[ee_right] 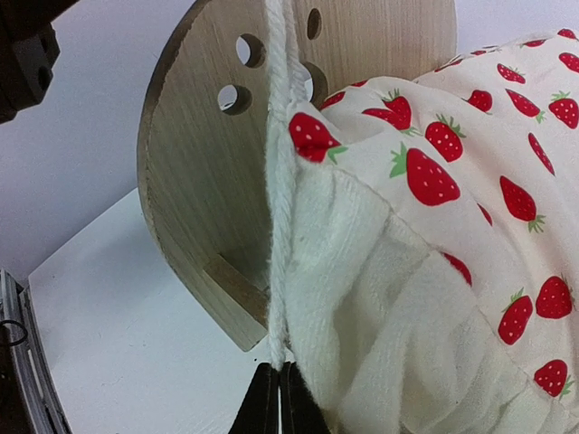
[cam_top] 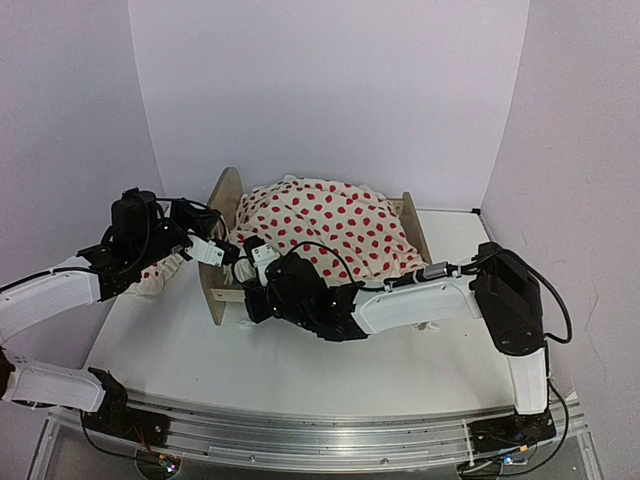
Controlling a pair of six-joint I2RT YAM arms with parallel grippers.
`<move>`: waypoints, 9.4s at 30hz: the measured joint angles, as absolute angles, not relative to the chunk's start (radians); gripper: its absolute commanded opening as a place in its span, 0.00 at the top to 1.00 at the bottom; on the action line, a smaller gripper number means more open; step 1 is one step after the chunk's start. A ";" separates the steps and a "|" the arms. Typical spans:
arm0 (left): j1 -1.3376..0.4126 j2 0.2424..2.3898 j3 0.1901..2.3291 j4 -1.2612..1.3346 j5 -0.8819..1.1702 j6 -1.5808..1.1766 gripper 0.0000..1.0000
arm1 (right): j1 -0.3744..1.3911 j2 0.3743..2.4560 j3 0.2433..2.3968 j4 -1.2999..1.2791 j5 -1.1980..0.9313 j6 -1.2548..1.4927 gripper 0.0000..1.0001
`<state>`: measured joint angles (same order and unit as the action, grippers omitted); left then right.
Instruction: Set up the pet bed
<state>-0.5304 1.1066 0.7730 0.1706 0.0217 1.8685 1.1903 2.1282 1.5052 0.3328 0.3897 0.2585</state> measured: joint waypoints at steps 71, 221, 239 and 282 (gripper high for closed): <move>-0.603 1.380 0.953 -0.493 0.139 1.207 0.52 | 1.196 1.997 1.253 0.268 0.377 0.338 0.55; -0.537 1.421 1.286 -0.776 0.654 1.008 0.23 | 1.203 2.142 1.155 0.609 0.084 0.442 1.00; -0.547 1.138 0.645 -0.302 0.635 1.183 0.27 | 1.158 2.055 1.225 0.391 -0.082 0.505 1.00; -0.598 1.128 0.475 -0.021 0.413 1.335 1.00 | 1.077 2.105 1.381 0.073 0.129 0.231 0.45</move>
<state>-0.5983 1.1276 0.4751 -0.0205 0.4127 1.3354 1.0767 2.1047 1.3808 0.0728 0.1295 0.2311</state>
